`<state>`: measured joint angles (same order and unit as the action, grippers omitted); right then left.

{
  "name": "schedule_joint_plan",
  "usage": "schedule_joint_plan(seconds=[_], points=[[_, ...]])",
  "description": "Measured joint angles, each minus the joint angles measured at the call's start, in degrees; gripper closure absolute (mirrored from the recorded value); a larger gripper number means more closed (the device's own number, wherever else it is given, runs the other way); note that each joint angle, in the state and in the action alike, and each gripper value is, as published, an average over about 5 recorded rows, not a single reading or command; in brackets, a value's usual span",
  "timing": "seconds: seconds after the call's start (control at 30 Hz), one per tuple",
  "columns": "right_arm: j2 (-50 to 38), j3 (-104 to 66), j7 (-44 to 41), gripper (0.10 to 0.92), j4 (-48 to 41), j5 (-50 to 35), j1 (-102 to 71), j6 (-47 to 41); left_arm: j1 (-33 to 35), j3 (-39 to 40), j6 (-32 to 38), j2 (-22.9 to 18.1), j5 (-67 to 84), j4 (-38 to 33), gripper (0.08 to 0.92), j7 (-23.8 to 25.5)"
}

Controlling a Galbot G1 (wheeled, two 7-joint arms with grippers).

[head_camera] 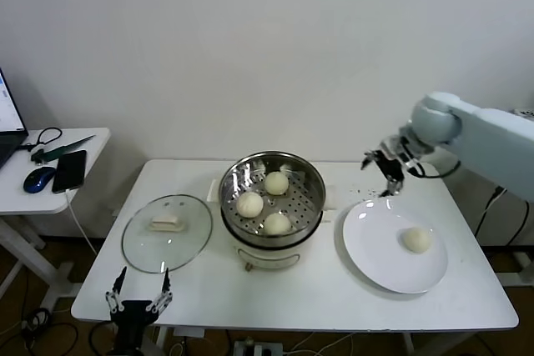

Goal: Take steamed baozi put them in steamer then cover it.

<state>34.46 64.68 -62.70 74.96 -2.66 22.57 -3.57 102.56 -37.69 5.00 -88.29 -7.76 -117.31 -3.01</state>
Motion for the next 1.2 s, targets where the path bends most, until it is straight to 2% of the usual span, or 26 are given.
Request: schedule_joint_plan(seconds=[0.23,0.5,1.2], points=[[-3.3,-12.4,-0.5,0.203,-3.2,6.7,-14.1,-0.7,0.1,0.1,-0.1,-0.1,-0.4,0.0,0.177,-0.2],[-2.7,-21.6,-0.6,0.203,-8.1,11.5,-24.1,-1.2,0.7,-0.3,0.0,-0.1,-0.4,0.0,0.177,-0.4],[3.3,-26.9,-1.1,0.205,-16.4,14.5,-29.5,-1.9,1.3,-0.4,0.0,-0.3,-0.9,0.3,0.177,-0.4]])
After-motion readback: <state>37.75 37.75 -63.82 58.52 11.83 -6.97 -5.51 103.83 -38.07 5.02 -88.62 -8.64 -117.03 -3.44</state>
